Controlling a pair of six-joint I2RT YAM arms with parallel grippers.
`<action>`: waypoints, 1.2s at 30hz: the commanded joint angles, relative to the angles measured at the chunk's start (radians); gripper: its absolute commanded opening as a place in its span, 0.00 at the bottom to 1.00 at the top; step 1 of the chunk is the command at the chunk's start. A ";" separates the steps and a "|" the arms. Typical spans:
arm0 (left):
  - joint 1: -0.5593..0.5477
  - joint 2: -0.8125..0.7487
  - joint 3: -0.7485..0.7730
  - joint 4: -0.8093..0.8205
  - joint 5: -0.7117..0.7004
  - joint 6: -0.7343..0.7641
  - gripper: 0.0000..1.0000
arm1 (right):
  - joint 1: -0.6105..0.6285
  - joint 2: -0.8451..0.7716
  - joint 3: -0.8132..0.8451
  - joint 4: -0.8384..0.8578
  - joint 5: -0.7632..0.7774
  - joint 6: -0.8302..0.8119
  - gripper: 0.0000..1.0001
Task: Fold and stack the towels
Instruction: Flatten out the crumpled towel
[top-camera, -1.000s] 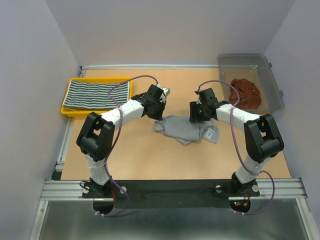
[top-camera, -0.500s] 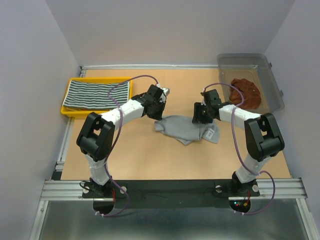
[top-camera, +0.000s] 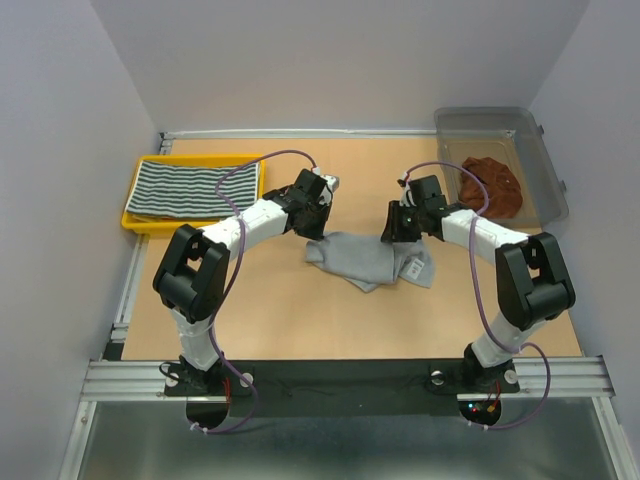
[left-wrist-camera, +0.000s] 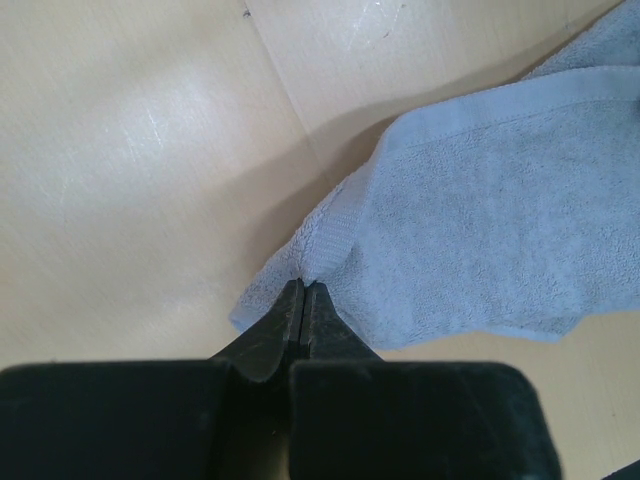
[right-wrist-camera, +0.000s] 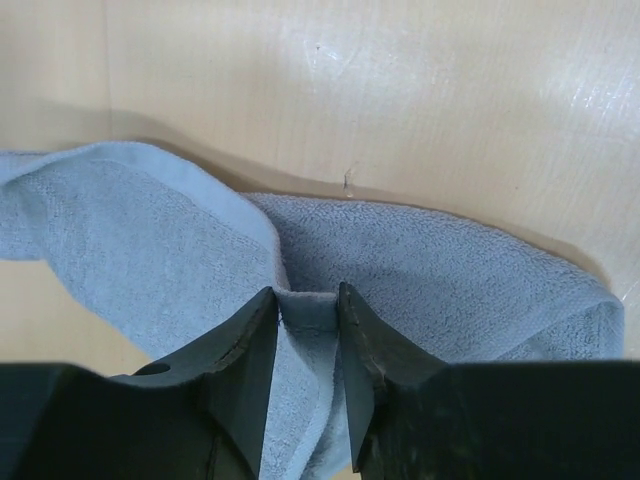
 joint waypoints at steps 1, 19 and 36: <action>0.003 -0.039 0.010 -0.006 -0.007 0.016 0.00 | -0.003 -0.035 0.024 0.052 -0.034 -0.012 0.36; 0.005 -0.224 0.178 -0.053 -0.223 0.060 0.00 | -0.003 -0.186 0.160 0.037 0.098 -0.095 0.00; -0.093 -0.459 0.750 0.014 -0.261 0.345 0.00 | -0.004 -0.378 0.756 0.003 0.261 -0.414 0.01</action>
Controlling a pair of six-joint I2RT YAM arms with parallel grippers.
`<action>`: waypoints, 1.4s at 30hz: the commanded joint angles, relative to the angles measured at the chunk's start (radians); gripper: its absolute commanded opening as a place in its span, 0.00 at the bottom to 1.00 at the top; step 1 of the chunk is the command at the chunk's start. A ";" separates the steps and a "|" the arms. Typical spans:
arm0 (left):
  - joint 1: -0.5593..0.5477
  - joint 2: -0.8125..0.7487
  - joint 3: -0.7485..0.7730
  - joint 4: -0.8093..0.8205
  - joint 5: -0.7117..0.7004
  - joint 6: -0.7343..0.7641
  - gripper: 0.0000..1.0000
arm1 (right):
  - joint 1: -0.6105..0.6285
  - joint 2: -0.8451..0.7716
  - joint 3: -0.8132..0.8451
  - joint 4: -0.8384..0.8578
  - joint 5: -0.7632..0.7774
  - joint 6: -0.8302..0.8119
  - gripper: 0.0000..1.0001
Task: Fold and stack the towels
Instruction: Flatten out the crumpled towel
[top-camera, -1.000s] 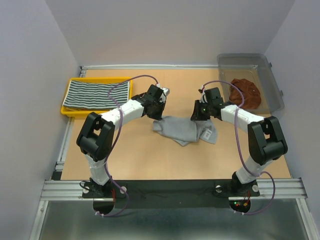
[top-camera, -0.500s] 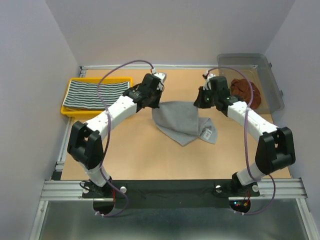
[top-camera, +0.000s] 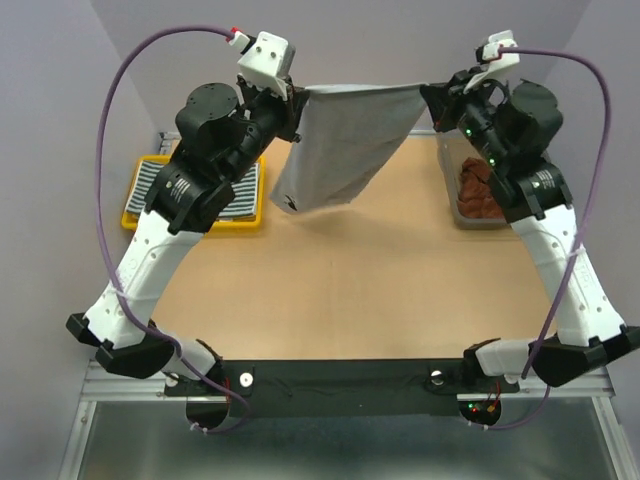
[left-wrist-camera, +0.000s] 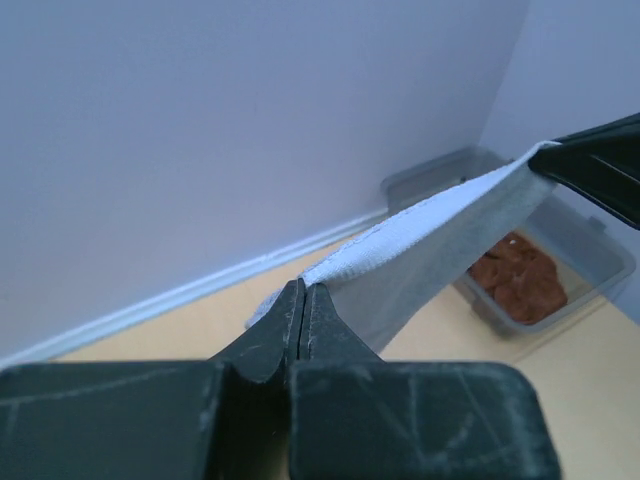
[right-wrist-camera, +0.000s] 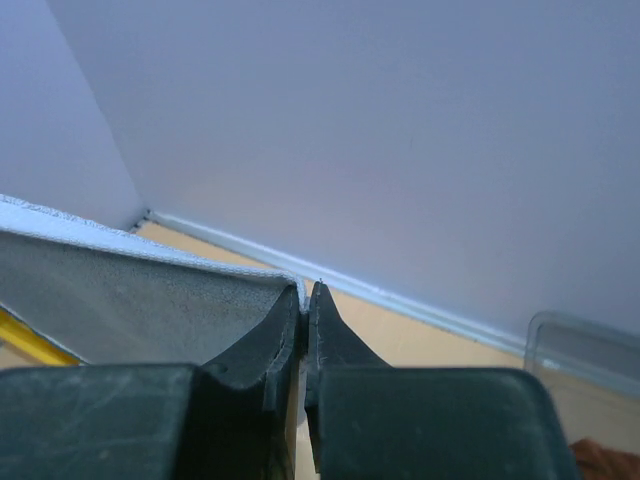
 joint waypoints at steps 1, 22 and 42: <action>-0.052 -0.097 0.070 0.042 -0.030 0.133 0.00 | -0.025 -0.073 0.089 -0.010 0.021 -0.149 0.01; -0.110 -0.286 -0.349 0.168 -0.225 0.057 0.00 | -0.024 -0.197 -0.099 -0.022 -0.057 -0.154 0.01; 0.291 0.673 0.108 0.203 0.082 0.043 0.00 | -0.110 0.583 0.008 0.191 0.051 -0.248 0.01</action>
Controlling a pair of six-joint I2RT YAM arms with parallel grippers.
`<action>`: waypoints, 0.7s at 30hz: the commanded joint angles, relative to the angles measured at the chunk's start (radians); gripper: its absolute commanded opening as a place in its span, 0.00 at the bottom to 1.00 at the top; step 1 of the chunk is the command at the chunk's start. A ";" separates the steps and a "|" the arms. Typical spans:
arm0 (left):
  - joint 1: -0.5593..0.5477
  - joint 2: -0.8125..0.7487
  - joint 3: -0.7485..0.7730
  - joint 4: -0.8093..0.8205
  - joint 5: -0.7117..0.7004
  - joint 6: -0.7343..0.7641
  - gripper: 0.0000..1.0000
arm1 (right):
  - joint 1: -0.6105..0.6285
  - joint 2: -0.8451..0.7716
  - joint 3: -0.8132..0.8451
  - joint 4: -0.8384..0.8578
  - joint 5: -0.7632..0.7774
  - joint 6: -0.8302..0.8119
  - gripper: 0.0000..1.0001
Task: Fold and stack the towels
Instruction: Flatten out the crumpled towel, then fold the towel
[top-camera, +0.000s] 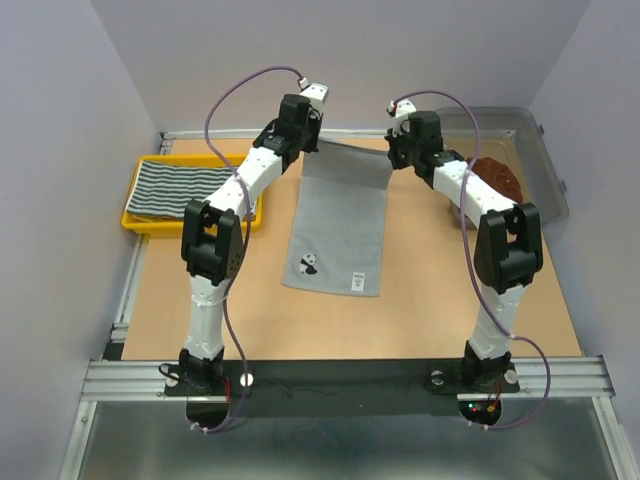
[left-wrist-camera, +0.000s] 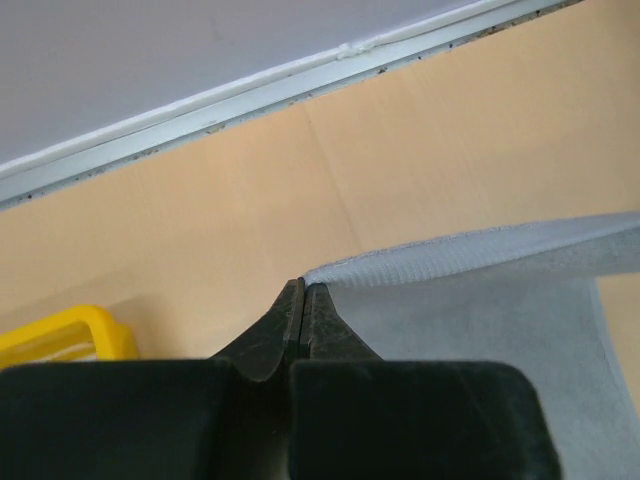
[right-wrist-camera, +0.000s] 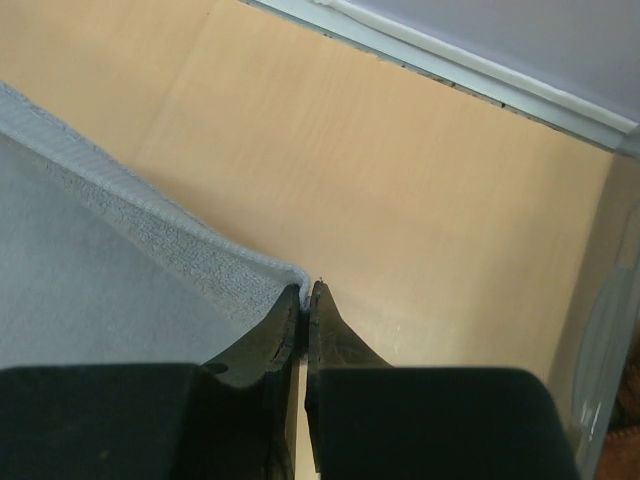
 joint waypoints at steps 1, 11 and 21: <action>0.051 -0.008 0.123 0.011 -0.012 0.048 0.00 | -0.036 0.025 0.090 0.113 0.023 -0.070 0.01; 0.080 -0.069 -0.079 -0.005 0.095 0.086 0.01 | -0.035 -0.062 -0.079 0.120 -0.178 -0.013 0.01; 0.080 -0.250 -0.315 -0.080 0.137 0.086 0.01 | -0.035 -0.266 -0.336 0.103 -0.357 0.113 0.00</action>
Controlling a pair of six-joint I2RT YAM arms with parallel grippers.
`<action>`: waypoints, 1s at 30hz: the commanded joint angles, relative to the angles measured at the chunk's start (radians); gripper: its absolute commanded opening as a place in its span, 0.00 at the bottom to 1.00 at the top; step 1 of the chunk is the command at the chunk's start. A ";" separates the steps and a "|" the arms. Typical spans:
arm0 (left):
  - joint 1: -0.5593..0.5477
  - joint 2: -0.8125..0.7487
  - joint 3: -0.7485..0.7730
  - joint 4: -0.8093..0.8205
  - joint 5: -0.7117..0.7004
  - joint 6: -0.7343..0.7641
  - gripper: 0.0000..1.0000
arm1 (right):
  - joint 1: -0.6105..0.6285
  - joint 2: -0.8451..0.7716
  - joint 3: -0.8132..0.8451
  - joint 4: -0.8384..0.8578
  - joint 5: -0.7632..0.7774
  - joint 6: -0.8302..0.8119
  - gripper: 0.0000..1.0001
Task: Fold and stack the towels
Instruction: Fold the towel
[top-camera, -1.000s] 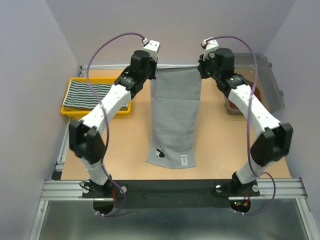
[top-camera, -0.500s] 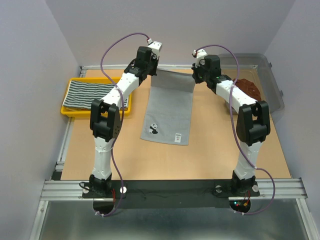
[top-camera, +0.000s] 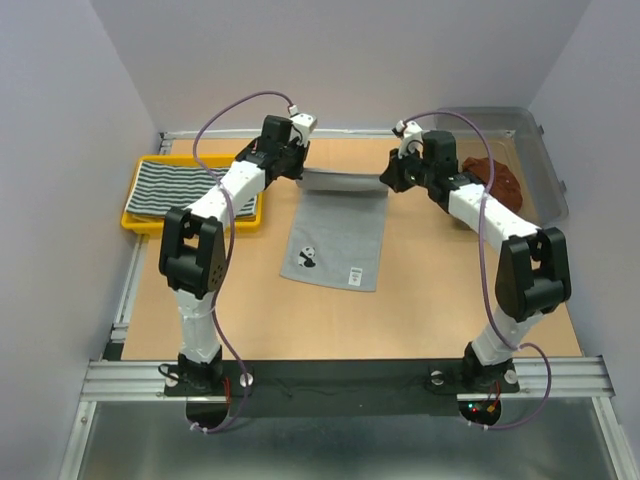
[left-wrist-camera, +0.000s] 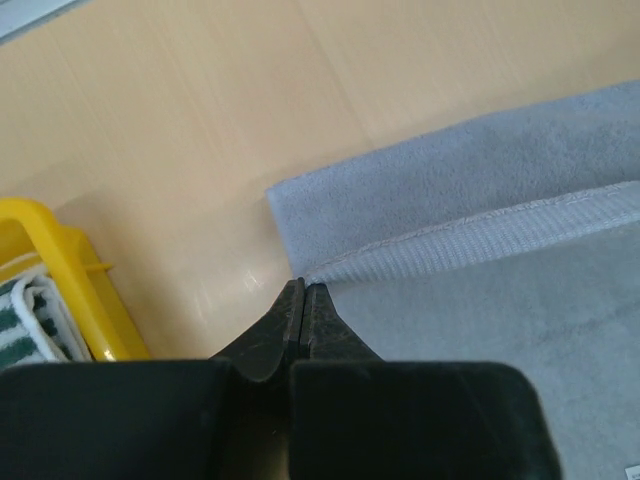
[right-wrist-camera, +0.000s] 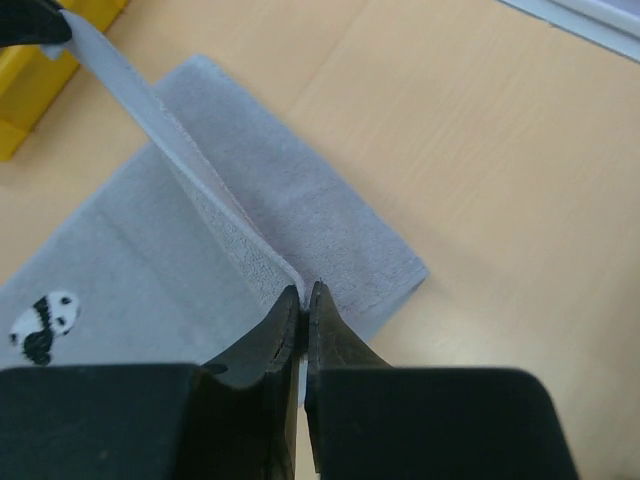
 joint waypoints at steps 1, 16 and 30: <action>0.023 -0.157 -0.077 -0.035 -0.030 0.010 0.01 | -0.023 -0.095 -0.085 0.006 -0.078 0.073 0.01; 0.005 -0.362 -0.448 -0.105 0.011 -0.190 0.00 | -0.009 -0.261 -0.424 -0.041 -0.254 0.329 0.01; -0.029 -0.367 -0.778 0.039 0.082 -0.460 0.00 | -0.038 -0.063 -0.529 -0.039 -0.074 0.443 0.01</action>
